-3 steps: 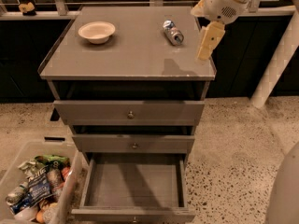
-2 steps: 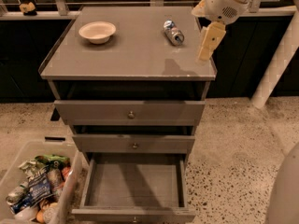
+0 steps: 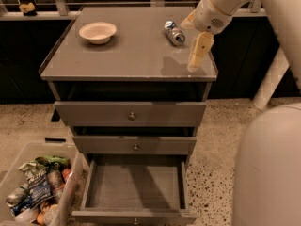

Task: Place redbull can into bottom drawer

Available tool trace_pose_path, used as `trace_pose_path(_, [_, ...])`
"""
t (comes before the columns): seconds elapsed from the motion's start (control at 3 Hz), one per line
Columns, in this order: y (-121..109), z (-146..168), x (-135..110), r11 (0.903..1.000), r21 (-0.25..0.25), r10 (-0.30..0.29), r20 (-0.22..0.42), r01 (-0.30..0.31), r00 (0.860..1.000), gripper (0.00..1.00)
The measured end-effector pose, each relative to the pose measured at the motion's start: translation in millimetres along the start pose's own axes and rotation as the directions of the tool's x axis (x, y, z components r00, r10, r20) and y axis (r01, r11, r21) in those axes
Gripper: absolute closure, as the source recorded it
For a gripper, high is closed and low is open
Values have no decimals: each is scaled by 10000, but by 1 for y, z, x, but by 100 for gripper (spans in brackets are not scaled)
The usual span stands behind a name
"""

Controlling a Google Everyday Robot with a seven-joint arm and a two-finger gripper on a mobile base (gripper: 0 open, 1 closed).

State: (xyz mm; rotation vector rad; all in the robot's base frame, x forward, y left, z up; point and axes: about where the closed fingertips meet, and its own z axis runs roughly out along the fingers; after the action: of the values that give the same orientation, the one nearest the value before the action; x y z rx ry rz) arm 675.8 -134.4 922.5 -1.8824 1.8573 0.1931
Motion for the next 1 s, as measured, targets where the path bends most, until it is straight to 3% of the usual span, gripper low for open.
trace_pose_path(0.33, [-41,38,-22,9997,172,-217,1139,199,9933,0])
trace_pose_path(0.67, [-94,28,-52,9846,1737,-71,1520,-197,9884,0])
trace_pose_path(1.0, [-108,21,-60,9739,2250,-87,1740,-311,9847,0])
